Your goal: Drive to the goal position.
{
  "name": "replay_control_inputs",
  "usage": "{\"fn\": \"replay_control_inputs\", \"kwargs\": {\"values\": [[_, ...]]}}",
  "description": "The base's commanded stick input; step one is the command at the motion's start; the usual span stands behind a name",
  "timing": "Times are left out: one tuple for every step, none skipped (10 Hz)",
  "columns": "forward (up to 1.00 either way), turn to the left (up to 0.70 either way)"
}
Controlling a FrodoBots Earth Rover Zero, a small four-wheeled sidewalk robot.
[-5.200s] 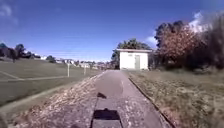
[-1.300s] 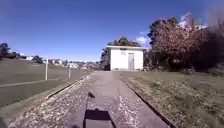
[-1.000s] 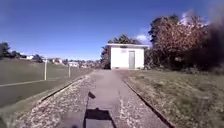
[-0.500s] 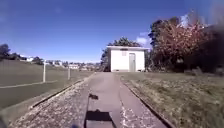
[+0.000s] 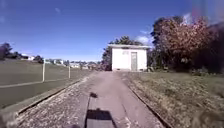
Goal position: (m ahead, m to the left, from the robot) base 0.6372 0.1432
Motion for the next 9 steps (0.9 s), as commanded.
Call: {"fn": "replay_control_inputs", "kwargs": {"values": [[0.70,0.00],[0.70,0.00],[0.70,0.00],[0.70,0.00],[0.70,0.00],[0.70,0.00],[0.70,0.00],[0.70,0.00],[0.70,-0.04]]}}
